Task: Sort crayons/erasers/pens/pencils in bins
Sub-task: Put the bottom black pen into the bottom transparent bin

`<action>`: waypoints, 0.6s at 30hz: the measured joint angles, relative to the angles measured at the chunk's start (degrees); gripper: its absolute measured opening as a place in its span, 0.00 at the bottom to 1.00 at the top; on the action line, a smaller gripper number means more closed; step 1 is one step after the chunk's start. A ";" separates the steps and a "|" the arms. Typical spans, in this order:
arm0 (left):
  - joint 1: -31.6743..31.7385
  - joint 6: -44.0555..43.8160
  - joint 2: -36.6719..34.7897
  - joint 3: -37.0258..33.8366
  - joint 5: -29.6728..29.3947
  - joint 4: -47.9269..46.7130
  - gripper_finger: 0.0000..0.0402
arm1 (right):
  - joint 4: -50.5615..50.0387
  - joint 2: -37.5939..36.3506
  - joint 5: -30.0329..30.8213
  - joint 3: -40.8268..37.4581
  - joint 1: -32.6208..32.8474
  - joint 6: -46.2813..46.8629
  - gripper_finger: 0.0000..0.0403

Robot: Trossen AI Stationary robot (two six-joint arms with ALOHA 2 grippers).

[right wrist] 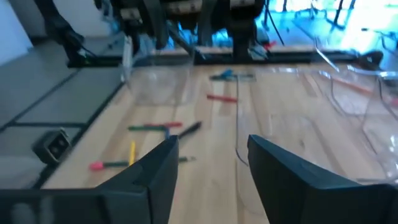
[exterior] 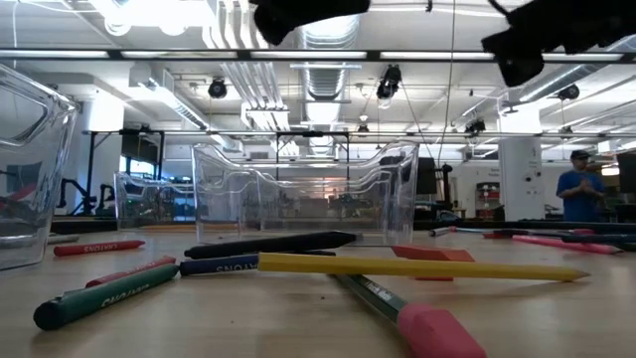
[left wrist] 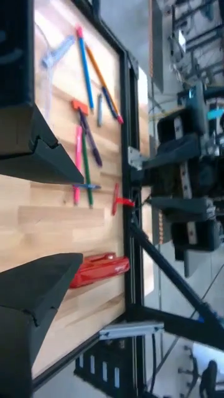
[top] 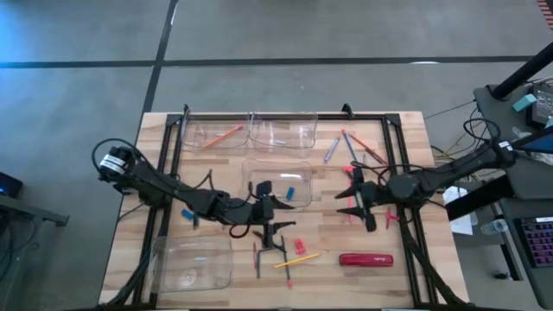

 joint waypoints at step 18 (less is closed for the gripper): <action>-3.39 -3.11 8.60 8.53 3.11 -17.35 0.44 | 4.21 -1.65 0.12 -2.81 0.53 -0.55 0.44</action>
